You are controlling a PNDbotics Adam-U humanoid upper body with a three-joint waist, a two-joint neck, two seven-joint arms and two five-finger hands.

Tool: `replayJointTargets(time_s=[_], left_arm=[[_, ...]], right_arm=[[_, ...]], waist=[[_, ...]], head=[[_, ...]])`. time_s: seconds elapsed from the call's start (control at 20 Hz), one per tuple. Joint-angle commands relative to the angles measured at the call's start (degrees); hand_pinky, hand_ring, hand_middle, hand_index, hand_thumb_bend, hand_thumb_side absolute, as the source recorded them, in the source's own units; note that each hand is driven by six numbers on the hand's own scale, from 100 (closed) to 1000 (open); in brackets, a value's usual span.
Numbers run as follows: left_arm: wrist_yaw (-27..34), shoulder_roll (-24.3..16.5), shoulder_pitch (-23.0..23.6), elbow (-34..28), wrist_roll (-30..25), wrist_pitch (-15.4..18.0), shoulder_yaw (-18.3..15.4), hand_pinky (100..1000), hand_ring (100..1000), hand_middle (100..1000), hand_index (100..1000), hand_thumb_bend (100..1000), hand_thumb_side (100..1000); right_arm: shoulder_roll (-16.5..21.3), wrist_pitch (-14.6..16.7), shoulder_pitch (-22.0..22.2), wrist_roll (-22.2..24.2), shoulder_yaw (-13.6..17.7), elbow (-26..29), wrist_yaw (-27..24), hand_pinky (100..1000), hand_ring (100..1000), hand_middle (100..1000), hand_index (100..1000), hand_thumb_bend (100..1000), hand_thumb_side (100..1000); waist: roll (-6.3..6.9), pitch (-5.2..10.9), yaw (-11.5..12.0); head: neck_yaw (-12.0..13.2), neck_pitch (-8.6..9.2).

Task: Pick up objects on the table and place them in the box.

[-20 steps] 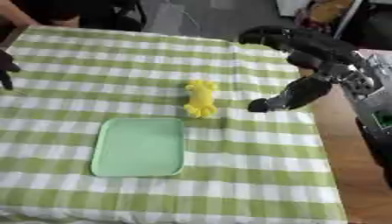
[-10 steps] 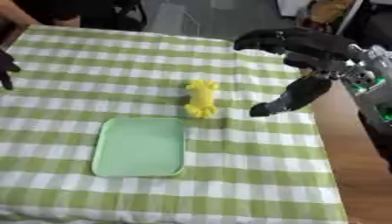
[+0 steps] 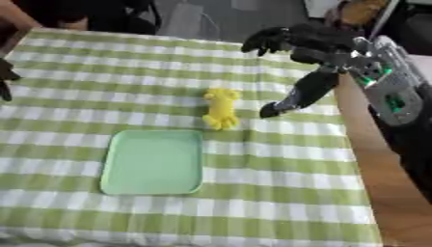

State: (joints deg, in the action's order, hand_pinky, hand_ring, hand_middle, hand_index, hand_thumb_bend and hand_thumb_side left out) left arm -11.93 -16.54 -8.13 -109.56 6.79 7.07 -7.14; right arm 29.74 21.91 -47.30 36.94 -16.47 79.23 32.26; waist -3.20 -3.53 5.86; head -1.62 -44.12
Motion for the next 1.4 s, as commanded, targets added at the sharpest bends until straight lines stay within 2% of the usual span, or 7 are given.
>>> replayJointTargets(time_s=[0.05, 0.3, 0.55, 0.9, 1.4], left_arm=[[0.2, -1.14, -0.47, -1.15, -0.32, 0.11, 0.26, 231, 429, 461, 423, 681, 1000], [0.45, -0.84, -0.83, -1.2, -0.64, 0.19, 0.59, 231, 430, 461, 423, 680, 1000], [0.57, -0.75, -1.07, -1.18, -0.83, 0.25, 0.75, 232, 430, 461, 423, 679, 1000], [0.6, -0.68, -1.25, -1.16, -0.95, 0.28, 0.83, 232, 431, 461, 424, 680, 1000], [0.67, -0.57, -1.46, -1.17, -1.1, 0.32, 0.99, 232, 432, 462, 424, 679, 1000]], right_arm=[[-3.38, 0.76, -3.2, 0.07, 0.61, -6.8, 3.93, 756, 789, 909, 955, 699, 619], [-9.0, 2.26, -6.67, -2.64, 2.36, -15.45, 9.78, 749, 781, 902, 952, 698, 620], [-11.47, 3.84, -8.0, -5.18, 3.12, -19.52, 13.35, 747, 780, 900, 952, 697, 620], [-12.34, 5.2, -8.15, -6.69, 3.17, -20.64, 14.93, 744, 778, 900, 945, 697, 623], [-12.95, 5.16, -8.19, -7.0, 3.23, -20.45, 15.02, 733, 773, 893, 942, 696, 623]], waist=[[0.46, 0.43, 0.18], [0.61, 0.01, 0.78], [0.6, 0.02, 1.04], [0.58, 0.06, 1.21], [0.6, 0.05, 1.39]], head=[[-0.87, 0.5], [-1.4, 0.6], [-1.34, 0.51], [-1.36, 0.7], [-1.54, 0.89]])
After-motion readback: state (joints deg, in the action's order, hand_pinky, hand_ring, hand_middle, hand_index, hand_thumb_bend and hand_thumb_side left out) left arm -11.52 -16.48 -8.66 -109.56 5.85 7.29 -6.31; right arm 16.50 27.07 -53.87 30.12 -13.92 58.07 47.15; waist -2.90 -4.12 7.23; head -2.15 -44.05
